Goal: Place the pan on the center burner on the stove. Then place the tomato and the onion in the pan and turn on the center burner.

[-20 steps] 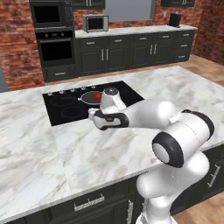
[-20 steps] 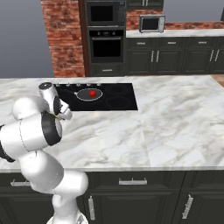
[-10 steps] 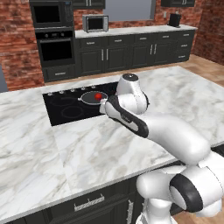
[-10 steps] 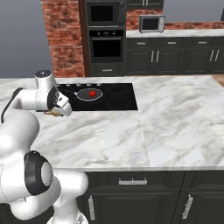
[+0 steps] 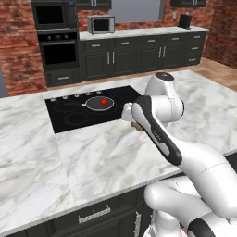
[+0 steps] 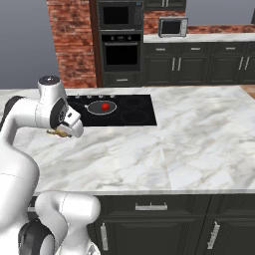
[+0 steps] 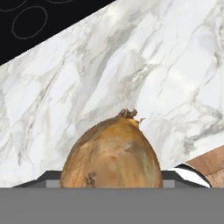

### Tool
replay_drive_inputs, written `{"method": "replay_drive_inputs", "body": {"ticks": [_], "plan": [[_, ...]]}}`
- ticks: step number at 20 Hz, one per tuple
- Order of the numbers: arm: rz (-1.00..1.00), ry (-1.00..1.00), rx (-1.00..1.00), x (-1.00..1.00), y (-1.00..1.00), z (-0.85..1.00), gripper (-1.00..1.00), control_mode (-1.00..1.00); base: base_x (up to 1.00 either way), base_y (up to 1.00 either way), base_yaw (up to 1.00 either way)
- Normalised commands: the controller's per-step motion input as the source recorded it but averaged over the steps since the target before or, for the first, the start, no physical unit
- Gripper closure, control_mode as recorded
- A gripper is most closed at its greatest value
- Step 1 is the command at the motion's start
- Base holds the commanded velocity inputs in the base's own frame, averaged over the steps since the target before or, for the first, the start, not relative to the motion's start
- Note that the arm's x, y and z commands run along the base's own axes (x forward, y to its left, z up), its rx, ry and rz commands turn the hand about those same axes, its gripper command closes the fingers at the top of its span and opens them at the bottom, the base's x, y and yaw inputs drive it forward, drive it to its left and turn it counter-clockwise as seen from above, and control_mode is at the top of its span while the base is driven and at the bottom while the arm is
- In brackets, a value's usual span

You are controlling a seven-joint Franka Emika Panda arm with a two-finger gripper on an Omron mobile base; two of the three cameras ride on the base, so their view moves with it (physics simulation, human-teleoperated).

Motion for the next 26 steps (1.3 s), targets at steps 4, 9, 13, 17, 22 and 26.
{"method": "replay_drive_inputs", "body": {"ticks": [4,9,13,17,22,26], "plan": [[0.00,0.17,0.00,-0.38,0.00,0.12,1.00,-1.00,0.00,0.00,0.00],[-0.01,0.10,0.00,-0.33,-0.06,0.00,1.00,-1.00,0.00,0.00,0.00],[-0.03,0.01,0.00,-0.08,-0.12,0.00,1.00,-1.00,0.00,0.00,0.00],[-0.03,0.01,0.00,0.00,-0.04,0.00,1.00,-1.00,0.00,0.00,0.00],[-0.02,0.02,0.00,0.00,-0.02,0.00,1.00,-1.00,0.00,0.00,0.00],[0.00,0.00,0.00,0.00,0.00,0.00,1.00,1.00,-0.12,-0.01,-0.03]]}}
